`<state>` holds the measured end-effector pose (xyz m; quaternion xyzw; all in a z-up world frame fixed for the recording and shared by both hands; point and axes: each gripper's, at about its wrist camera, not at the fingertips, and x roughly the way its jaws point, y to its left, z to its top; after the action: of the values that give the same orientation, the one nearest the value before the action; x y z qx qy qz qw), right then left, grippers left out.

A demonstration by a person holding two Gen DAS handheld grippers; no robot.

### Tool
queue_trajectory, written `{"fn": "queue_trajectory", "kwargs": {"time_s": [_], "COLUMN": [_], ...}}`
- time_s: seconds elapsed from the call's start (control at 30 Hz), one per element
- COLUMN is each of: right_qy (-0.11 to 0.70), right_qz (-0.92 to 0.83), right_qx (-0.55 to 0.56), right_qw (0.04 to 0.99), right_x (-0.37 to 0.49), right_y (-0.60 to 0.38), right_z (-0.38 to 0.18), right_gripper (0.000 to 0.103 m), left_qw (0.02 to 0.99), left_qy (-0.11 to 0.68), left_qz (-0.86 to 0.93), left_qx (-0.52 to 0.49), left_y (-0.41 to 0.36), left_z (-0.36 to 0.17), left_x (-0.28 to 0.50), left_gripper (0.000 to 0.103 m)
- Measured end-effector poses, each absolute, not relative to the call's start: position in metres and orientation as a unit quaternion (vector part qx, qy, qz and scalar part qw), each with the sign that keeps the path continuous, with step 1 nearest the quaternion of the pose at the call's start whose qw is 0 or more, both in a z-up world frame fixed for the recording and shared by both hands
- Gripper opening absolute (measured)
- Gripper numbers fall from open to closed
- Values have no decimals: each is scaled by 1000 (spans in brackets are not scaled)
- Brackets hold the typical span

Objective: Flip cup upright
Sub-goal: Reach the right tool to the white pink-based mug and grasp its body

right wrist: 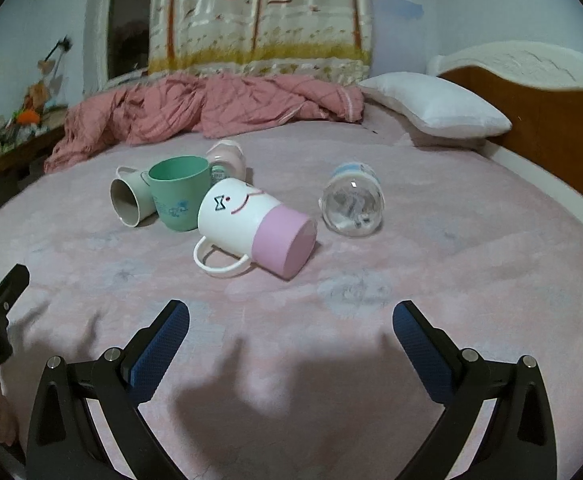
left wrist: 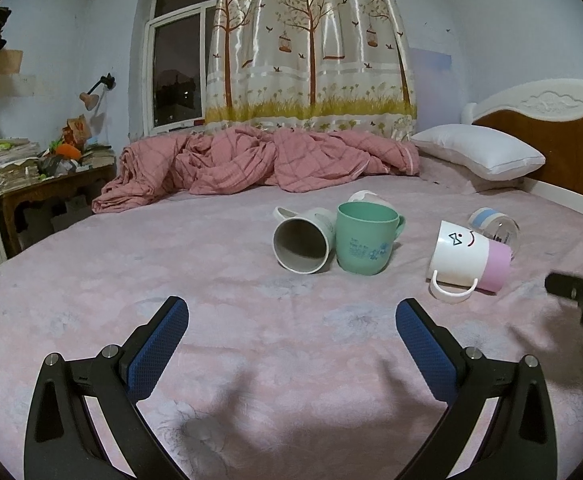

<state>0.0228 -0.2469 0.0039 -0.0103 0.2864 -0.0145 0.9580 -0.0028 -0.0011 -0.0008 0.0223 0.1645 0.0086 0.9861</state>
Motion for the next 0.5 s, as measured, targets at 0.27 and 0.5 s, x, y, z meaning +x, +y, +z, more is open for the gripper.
{"fn": "queue_trajectory", "kwargs": {"time_s": [0.27, 0.5], "right_qy": [364, 438], "right_qz": [48, 57], "right_qx": [-87, -176], "right_qw": [926, 880], "right_x": [91, 164], "right_y": [-241, -211], "right_z": [38, 15], "right_gripper": [103, 103], "left_qw": [985, 985], "left_qy": [173, 173], "left_qz": [7, 8], "left_qx": [8, 8], "left_y": [3, 3], "left_z": [-2, -2], "left_x": [1, 1], "left_gripper": [103, 103]}}
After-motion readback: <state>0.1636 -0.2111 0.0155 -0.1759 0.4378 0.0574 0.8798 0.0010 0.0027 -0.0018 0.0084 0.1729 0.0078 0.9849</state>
